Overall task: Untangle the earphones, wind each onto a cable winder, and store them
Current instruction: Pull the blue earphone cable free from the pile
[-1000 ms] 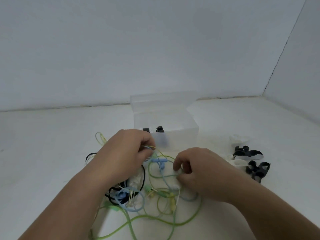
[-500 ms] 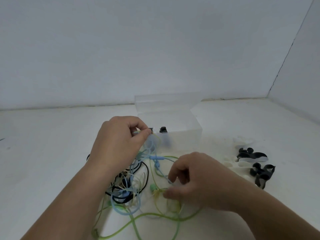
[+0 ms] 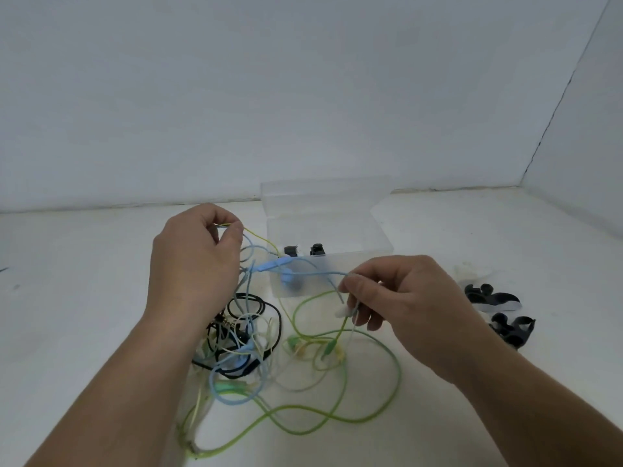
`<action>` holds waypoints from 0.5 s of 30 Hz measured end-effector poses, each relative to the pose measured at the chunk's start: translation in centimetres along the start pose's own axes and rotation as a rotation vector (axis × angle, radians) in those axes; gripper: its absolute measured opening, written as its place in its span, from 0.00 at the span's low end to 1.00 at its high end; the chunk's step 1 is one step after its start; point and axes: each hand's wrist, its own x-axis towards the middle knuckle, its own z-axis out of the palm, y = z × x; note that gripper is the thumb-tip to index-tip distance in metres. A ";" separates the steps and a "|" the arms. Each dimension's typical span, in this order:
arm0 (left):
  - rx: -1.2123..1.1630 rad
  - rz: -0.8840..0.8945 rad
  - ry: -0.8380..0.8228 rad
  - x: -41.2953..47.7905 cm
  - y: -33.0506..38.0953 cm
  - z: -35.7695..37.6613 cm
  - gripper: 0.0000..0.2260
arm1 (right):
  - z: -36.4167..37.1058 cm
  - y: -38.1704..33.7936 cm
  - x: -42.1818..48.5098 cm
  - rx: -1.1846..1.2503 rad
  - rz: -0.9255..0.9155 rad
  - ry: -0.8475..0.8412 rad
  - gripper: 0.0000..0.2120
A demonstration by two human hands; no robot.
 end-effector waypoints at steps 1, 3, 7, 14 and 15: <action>0.010 -0.011 0.003 0.1 -0.1 -0.1 0.06 | -0.2 0.0 0.0 0.011 0.003 0.000 0.09; 0.011 -0.040 0.009 0.4 -0.3 -0.2 0.07 | -0.5 0.0 -0.1 -0.053 0.007 0.011 0.08; -0.033 -0.091 0.035 0.9 -0.7 -0.6 0.07 | -0.7 0.4 0.0 -0.324 0.002 0.064 0.04; -0.327 -0.013 -0.120 0.0 0.4 -0.4 0.08 | -0.6 1.2 0.2 -0.458 0.008 0.061 0.05; -0.328 0.026 -0.097 -0.1 0.6 -0.5 0.09 | -0.4 1.2 0.1 -0.438 -0.025 0.069 0.05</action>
